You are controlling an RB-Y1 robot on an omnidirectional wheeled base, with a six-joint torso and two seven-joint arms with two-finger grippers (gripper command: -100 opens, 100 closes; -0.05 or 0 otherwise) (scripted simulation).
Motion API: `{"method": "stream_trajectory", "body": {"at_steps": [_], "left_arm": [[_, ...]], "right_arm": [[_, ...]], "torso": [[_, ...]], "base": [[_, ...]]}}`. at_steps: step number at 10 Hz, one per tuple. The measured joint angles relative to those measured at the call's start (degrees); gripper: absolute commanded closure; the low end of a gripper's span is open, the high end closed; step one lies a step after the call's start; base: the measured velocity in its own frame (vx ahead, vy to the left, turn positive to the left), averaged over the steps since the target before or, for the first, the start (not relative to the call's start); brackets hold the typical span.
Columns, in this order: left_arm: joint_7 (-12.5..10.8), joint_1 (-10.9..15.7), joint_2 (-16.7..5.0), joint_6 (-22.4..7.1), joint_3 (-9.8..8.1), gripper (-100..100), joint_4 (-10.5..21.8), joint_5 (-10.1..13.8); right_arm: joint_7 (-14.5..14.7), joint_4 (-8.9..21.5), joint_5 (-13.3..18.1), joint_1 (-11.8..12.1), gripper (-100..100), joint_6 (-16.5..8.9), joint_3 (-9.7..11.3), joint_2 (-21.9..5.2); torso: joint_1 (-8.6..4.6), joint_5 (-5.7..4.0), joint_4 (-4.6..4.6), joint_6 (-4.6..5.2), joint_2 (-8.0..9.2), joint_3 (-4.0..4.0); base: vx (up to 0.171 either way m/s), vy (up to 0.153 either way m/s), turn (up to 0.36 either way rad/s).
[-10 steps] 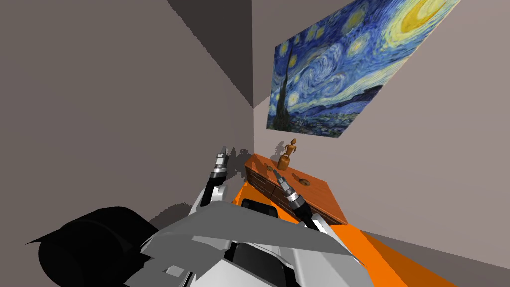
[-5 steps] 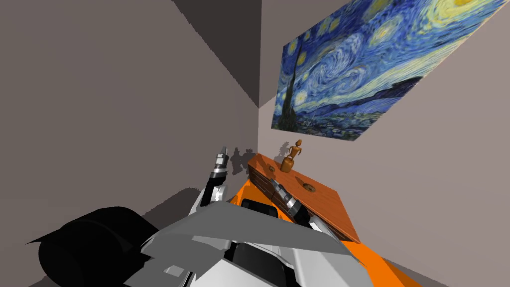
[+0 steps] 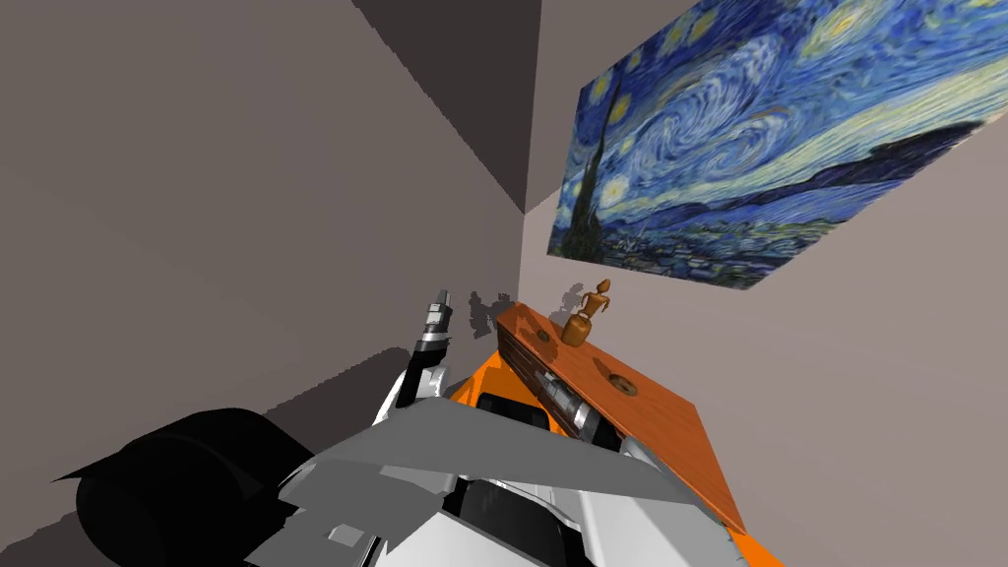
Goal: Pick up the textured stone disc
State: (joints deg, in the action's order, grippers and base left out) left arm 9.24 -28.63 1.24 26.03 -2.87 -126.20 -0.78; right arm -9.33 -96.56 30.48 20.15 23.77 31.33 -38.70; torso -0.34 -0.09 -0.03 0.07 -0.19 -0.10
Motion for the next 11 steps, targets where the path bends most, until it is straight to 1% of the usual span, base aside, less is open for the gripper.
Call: {"method": "stream_trajectory", "body": {"at_steps": [1, 2, 3, 4, 5, 6, 7, 8, 9, 10, 11], "left_arm": [[0.0, -0.01, 0.0, 0.0, 0.0, 0, 0.0, 0.0], [0.0, 0.01, 0.0, 0.0, 0.01, 0, 0.0, 0.0], [0.0, 0.0, 0.0, 0.0, 0.0, 0, 0.0, 0.0], [0.0, 0.01, 0.0, 0.0, 0.01, 0, 0.0, 0.0], [0.0, 0.0, 0.0, 0.0, 0.0, 0, 0.0, 0.0], [0.0, 0.0, 0.0, 0.0, 0.0, 0, 0.0, 0.0], [0.0, -0.01, 0.0, 0.0, 0.0, 0, 0.0, 0.0], [0.0, 0.0, 0.0, 0.0, 0.0, 0, 0.0, 0.0], [0.0, -0.01, 0.0, 0.0, 0.0, 0, 0.0, 0.0], [0.0, 0.0, 0.0, 0.0, 0.0, 0, 0.0, 0.0], [0.0, -0.01, 0.0, 0.0, 0.0, 0, 0.0, 0.0]], "right_arm": [[0.37, 1.24, 0.39, 0.52, -100, 0.37, 0.21, 0.23], [0.03, 3.04, 1.48, -0.13, -100, 0.82, 1.2, -0.94], [-0.29, 4.79, 2.15, -0.32, -100, 1.13, 1.73, -1.58], [-1.12, 5.98, 3.51, -1.01, -100, 0.84, 3.1, -3.09], [-1.48, 8.4, 3.95, -1.45, -100, 1.74, 3.22, -3.82], [-1.9, 11.24, 5.34, -2.53, -100, 2.29, 4.48, -4.47], [-2.38, 12.64, 6.23, -2.81, -100, 1.87, 5.4, -5.05], [-3.61, 13.67, 7.32, -3.29, -100, 1.68, 6.38, -7.28], [-4.14, 15.4, 7.94, -3.59, -100, 1.95, 6.78, -7.98], [-4.99, 16.98, 9.26, -4.65, -100, 2.0, 8.02, -9.18], [-5.65, 18.42, 9.93, -5.07, -100, 2.05, 8.58, -9.98]], "torso": [[0.1, 0.02, -0.01, 0.02, -0.06, -0.03], [0.11, 0.03, -0.01, -0.05, -0.07, -0.04], [0.1, 0.02, -0.01, 0.0, -0.06, -0.03], [0.08, 0.02, -0.01, -0.06, -0.04, -0.03], [0.05, 0.01, -0.01, 0.01, -0.05, -0.03], [0.05, 0.01, -0.01, -0.03, -0.05, -0.03], [0.09, 0.02, -0.02, 0.01, -0.09, -0.05], [0.11, 0.03, -0.02, -0.03, -0.11, -0.06], [0.12, 0.02, -0.02, 0.02, -0.1, -0.06], [0.14, 0.03, -0.02, -0.04, -0.12, -0.07], [0.14, 0.03, -0.03, 0.03, -0.15, -0.08]], "base": [[-0.013, -0.039, 0.276], [-0.021, -0.047, 0.214], [-0.027, -0.05, 0.364], [-0.024, -0.058, 0.196], [-0.026, -0.058, 0.259], [-0.013, -0.046, 0.204], [-0.012, -0.036, 0.299], [-0.017, -0.039, 0.195], [-0.016, -0.033, 0.313], [-0.006, -0.036, 0.183], [-0.006, -0.026, 0.346]]}}
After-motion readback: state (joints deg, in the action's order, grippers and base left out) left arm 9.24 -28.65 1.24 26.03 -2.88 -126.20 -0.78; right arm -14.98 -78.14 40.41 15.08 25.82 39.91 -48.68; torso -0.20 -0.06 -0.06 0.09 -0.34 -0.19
